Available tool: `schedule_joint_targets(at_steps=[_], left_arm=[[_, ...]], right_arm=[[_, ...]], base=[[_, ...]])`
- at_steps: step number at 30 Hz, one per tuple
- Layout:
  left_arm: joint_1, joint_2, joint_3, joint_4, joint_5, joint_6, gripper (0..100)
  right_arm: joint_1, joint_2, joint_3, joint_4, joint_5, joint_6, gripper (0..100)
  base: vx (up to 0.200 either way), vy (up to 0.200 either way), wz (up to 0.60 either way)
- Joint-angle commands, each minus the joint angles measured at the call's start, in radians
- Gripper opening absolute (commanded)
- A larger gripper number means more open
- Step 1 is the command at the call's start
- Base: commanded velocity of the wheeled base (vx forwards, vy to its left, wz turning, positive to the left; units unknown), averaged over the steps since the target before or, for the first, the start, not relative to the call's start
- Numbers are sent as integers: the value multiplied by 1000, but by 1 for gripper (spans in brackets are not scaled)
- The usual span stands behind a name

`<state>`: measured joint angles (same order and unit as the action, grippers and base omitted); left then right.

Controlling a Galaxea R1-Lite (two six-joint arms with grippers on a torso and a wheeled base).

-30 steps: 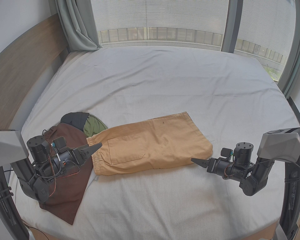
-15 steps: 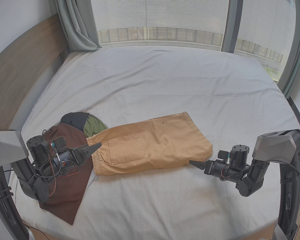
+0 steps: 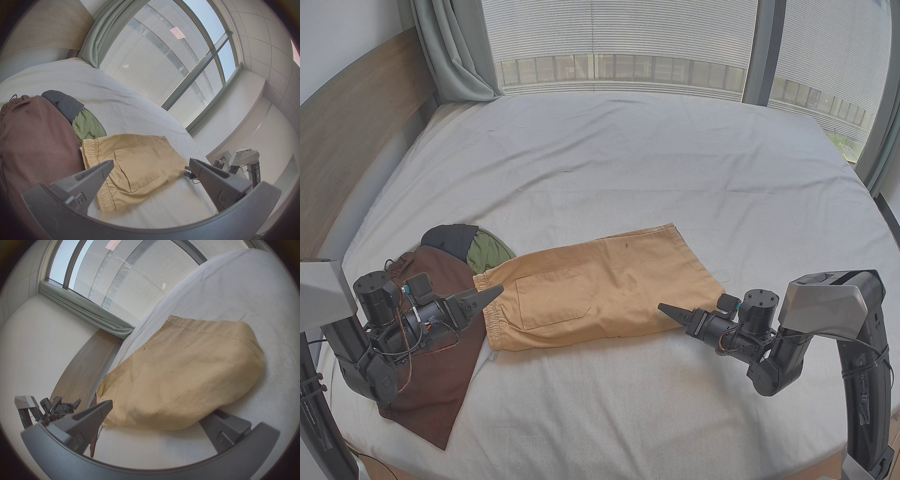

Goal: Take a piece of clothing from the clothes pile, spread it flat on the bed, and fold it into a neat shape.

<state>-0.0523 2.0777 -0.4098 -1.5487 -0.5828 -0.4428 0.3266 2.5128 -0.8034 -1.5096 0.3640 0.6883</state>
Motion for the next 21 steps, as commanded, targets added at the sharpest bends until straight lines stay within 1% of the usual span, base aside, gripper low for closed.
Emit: schedule_joint_targets(at_steps=[1,7,18,19,21], left_arm=[[0,1,2,-1,0,-1,100],[-1,2,2,-1,0,-1,100],[-1,9,0,-1,-2,4,100],[-1,7,0,-1,-3,4,100],[-1,7,-1,-1,-6,6,100]], right_arm=[[14,32,-33,-4,-2,28,100],[14,41,-54,-27,-4,73,100],[20,57,-57,-29,-7,79,100],[20,57,-57,-29,-8,79,0],[19,57,-57,-29,-8,77,0]], base=[[0,0,0],[0,0,0],[0,0,0],[0,0,0],[0,0,0]])
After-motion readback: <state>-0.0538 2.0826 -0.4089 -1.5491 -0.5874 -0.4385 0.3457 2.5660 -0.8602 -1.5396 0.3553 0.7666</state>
